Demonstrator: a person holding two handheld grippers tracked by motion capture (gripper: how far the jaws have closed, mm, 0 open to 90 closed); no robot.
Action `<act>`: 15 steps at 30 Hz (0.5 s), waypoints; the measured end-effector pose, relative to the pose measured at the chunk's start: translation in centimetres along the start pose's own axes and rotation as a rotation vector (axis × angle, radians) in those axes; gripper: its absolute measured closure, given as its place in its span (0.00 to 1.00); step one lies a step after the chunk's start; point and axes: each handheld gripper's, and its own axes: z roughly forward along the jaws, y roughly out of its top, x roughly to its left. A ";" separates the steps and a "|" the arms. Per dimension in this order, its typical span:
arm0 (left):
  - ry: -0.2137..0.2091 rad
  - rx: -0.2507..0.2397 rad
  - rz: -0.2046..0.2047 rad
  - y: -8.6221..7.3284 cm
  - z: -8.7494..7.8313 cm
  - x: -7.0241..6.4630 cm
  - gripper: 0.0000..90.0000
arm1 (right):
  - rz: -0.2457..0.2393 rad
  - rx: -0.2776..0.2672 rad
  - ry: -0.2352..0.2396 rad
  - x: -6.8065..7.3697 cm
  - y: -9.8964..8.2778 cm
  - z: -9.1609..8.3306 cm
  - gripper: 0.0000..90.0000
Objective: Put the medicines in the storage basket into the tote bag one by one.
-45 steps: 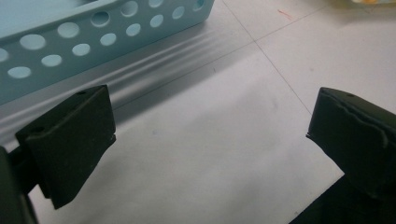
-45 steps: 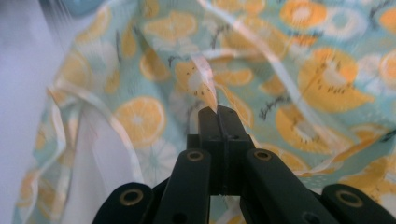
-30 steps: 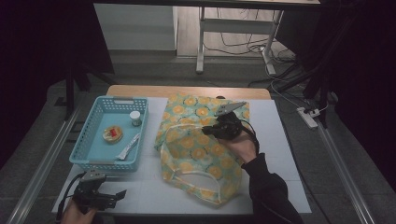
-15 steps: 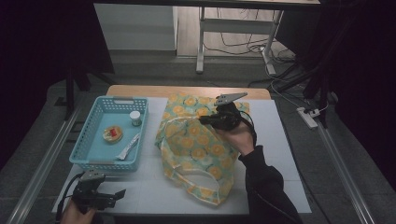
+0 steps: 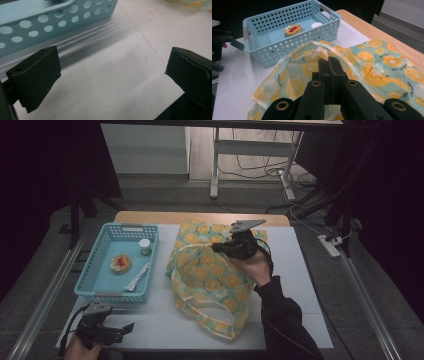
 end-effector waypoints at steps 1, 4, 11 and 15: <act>-0.002 -0.002 -0.004 0.0 0.0 0.0 0.00 | 0.000 -0.001 -0.001 0.0 0.0 0.0 1.00; -0.008 -0.012 -0.010 0.0 -0.1 0.2 0.00 | 0.009 -0.003 0.004 -0.1 -0.2 0.0 1.00; -0.006 -0.021 -0.017 -0.1 -0.2 0.2 0.00 | 0.012 -0.008 0.004 -0.1 -0.4 0.2 1.00; -0.019 -0.030 -0.025 -0.1 -0.3 0.3 0.00 | 0.011 -0.011 0.006 0.0 -0.4 0.1 1.00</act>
